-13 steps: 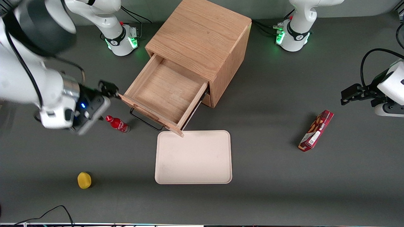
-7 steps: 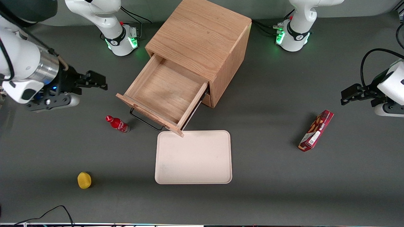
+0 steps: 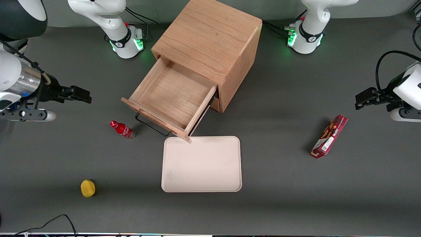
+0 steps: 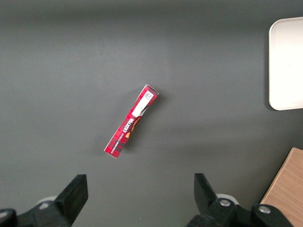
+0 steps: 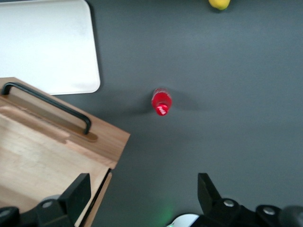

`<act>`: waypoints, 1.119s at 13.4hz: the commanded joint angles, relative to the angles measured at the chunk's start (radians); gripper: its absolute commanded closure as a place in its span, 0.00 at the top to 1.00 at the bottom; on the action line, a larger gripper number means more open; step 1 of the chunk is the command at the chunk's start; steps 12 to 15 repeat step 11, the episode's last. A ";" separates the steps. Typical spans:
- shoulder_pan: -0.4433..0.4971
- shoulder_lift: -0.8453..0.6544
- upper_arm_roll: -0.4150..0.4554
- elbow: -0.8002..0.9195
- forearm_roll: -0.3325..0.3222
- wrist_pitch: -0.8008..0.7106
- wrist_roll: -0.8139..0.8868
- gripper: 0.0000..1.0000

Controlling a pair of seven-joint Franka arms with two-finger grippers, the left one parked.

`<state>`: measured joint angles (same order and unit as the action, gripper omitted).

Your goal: Open upper drawer

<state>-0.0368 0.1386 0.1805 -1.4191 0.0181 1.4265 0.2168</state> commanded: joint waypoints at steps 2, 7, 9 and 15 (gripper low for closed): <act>0.005 -0.279 -0.042 -0.384 -0.007 0.193 -0.054 1.00; 0.009 -0.312 -0.124 -0.396 -0.009 0.212 -0.080 1.00; 0.015 -0.288 -0.122 -0.350 -0.012 0.209 -0.067 1.00; 0.015 -0.281 -0.122 -0.333 -0.014 0.207 -0.068 1.00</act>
